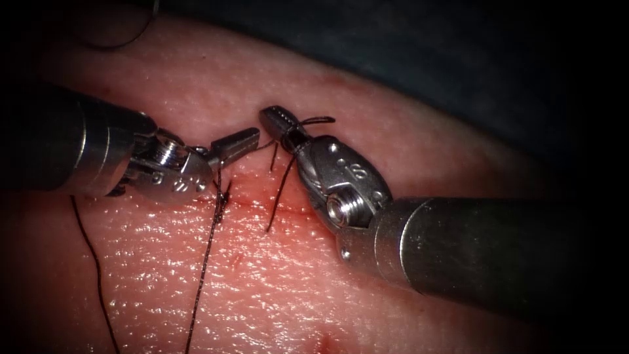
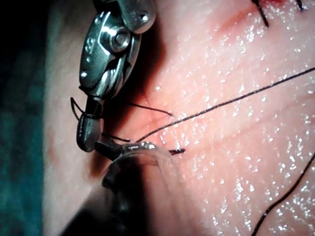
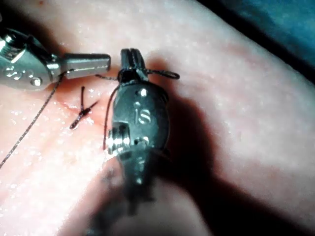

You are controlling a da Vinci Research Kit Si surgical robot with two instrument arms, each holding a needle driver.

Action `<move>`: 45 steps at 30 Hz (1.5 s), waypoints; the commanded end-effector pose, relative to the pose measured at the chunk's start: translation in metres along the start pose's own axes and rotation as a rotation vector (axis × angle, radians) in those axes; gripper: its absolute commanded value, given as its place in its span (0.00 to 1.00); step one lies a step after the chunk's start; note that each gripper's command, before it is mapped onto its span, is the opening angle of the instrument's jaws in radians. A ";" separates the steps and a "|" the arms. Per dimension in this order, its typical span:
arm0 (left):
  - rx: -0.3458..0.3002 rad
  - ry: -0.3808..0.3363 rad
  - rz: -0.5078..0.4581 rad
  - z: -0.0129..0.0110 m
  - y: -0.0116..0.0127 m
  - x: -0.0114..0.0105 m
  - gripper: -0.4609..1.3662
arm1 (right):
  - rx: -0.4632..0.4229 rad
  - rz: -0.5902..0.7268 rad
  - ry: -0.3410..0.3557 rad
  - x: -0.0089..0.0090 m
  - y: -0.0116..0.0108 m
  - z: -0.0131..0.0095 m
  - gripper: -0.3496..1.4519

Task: Wound Closure
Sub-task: Grasp the suture tail in the right jaws, then tension the knot by pulling up with the left tool and down with the right tool.

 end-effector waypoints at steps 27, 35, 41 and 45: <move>-0.003 -0.011 -0.032 0.0033 -0.0036 -0.0013 0.06 | -0.010 -0.020 0.008 -0.0021 -0.0027 -0.0033 0.00; 0.007 -0.008 -0.037 0.0061 -0.0058 -0.0025 0.06 | -0.006 0.010 -0.038 -0.0040 -0.0039 -0.0047 0.00; 0.046 0.040 -0.092 0.0088 -0.0075 -0.0030 0.06 | -0.003 0.030 -0.037 -0.0042 -0.0045 -0.0059 0.00; 0.088 0.070 -0.123 0.0106 -0.0095 -0.0032 0.06 | 0.005 0.023 -0.039 -0.0049 -0.0051 -0.0065 0.00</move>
